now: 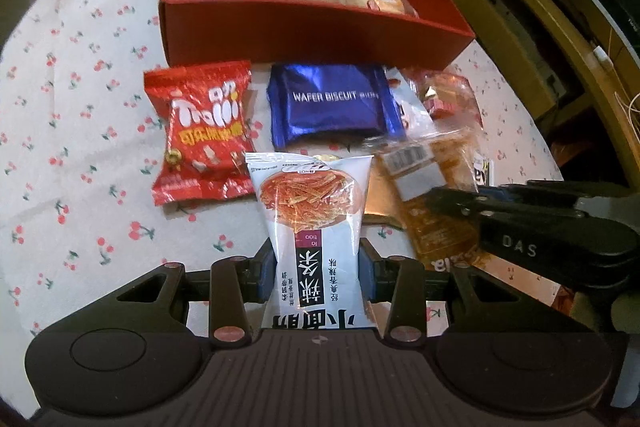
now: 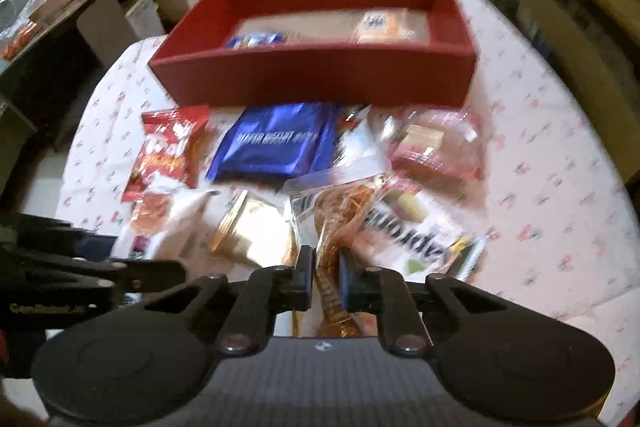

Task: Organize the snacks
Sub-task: 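Lift the white bag and the pastry bag off the snack pile with both grippers, then carry the white bag and the pastry bag over the red box with both grippers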

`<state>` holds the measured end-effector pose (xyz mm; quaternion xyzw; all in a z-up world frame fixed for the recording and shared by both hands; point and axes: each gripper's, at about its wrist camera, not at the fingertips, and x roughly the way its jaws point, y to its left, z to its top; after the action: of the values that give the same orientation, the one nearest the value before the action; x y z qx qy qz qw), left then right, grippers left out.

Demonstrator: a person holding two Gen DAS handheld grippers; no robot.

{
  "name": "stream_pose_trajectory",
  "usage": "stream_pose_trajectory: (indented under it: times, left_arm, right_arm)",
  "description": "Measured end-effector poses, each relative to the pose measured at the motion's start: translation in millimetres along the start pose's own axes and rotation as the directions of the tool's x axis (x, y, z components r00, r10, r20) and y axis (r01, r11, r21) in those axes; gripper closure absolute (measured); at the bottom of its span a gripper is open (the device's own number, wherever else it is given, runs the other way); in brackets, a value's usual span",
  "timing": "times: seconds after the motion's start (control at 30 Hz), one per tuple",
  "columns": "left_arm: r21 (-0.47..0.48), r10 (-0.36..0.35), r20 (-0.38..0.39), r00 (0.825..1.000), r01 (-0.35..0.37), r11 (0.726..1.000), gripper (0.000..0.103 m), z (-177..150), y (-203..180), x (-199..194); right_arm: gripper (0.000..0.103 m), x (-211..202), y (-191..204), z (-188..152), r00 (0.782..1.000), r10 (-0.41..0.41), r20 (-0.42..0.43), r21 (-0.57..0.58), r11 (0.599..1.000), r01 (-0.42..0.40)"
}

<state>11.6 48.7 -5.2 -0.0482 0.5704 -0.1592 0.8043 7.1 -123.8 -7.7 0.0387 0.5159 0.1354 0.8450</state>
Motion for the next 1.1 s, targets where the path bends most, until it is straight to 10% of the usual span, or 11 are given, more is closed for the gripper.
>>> stream_pose_trajectory:
  times: [0.33,1.1]
  left_arm:
    - [0.020,0.041,-0.039,0.998,-0.041,0.999,0.054,-7,0,18]
    - [0.040,0.021,0.116,0.993,-0.026,0.999,0.055,30,-22,-21]
  right_arm:
    - [0.066,16,25,-3,0.999,-0.028,-0.021,-0.124,0.992,0.025]
    - [0.067,-43,16,24,0.988,0.039,0.148,-0.014,0.999,-0.037]
